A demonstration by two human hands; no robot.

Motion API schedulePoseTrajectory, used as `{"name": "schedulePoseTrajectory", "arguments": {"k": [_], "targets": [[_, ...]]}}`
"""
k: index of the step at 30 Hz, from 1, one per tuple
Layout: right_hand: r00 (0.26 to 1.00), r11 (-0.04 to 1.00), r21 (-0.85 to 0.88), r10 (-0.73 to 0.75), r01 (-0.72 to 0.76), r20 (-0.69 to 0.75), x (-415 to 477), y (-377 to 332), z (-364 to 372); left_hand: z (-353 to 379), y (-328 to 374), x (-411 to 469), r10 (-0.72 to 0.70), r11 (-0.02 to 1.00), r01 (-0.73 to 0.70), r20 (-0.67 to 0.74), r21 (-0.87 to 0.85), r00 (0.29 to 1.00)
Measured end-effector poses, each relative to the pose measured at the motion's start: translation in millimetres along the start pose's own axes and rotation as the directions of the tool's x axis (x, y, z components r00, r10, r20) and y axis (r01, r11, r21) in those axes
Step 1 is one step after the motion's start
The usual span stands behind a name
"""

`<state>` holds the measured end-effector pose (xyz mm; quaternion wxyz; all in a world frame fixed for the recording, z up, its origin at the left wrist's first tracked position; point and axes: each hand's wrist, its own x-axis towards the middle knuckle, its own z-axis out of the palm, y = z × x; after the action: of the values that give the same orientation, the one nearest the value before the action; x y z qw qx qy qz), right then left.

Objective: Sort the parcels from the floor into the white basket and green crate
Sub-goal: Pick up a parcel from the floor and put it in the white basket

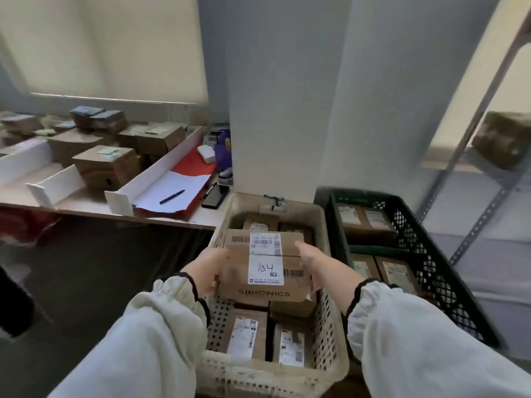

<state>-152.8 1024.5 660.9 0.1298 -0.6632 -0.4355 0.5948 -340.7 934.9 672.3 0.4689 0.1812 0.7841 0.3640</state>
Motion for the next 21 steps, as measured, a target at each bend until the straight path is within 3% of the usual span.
{"name": "schedulePoseTrajectory", "arguments": {"k": [6,12,16,21], "targets": [[0.983,0.983,-0.027,0.183,-0.184,-0.034,49.4,57.7,2.0,37.5,-36.4,53.9,-0.086,0.962,0.059,0.090,0.266,0.992],[0.936,0.935,-0.038,0.352,-0.353,-0.032,81.1,107.2,9.0,64.7,-84.8,99.7,-0.294,0.843,0.152,0.205,0.517,0.933],[0.917,0.917,-0.015,0.398,-0.398,0.004,109.5,133.1,22.8,74.3,-104.6,124.5,-0.344,0.789,0.163,0.207,0.592,0.916],[0.889,0.890,0.010,0.455,-0.455,-0.044,127.4,155.5,27.7,89.1,-123.1,149.9,-0.287,0.816,0.104,0.243,0.568,0.927]]}}
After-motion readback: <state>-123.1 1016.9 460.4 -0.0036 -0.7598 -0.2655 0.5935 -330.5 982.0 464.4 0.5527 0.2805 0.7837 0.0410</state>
